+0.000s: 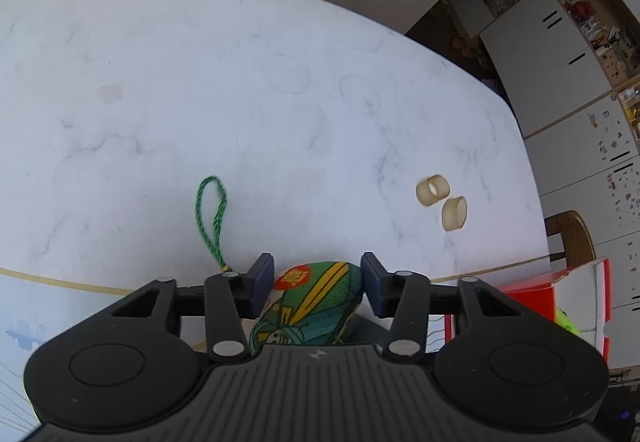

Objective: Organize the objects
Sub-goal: 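Grasp the green patterned pouch with the left tool while the right tool approaches the blue-white packet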

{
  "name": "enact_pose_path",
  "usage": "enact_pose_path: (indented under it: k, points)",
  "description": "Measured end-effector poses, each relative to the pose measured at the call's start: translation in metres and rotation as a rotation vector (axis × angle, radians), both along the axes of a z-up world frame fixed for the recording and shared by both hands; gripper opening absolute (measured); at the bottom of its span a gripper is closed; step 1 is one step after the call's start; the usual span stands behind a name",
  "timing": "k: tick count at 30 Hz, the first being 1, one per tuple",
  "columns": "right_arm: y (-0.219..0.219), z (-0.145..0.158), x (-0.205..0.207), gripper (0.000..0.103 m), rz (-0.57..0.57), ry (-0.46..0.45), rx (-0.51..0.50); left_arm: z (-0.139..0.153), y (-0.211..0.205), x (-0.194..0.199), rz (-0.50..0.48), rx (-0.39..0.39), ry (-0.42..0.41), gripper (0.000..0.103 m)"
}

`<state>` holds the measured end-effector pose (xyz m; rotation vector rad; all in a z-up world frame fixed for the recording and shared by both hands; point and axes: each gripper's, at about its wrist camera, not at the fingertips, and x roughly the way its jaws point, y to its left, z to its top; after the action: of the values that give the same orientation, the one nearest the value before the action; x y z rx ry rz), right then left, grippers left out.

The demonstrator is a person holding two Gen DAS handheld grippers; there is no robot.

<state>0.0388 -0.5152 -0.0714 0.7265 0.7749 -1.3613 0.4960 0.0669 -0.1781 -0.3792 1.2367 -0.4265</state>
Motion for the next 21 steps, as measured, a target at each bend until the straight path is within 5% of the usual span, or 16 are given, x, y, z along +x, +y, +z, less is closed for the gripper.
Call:
enact_pose_path:
  k: [12, 21]
  points:
    - [-0.016, 0.000, -0.019, 0.070, -0.108, -0.105, 0.055, 0.002, 0.019, 0.007, 0.008, -0.065, 0.001, 0.030]
    - [-0.014, -0.009, -0.021, 0.043, -0.130, -0.055, 0.092, 0.010, 0.029, 0.001, -0.054, -0.018, -0.032, 0.030]
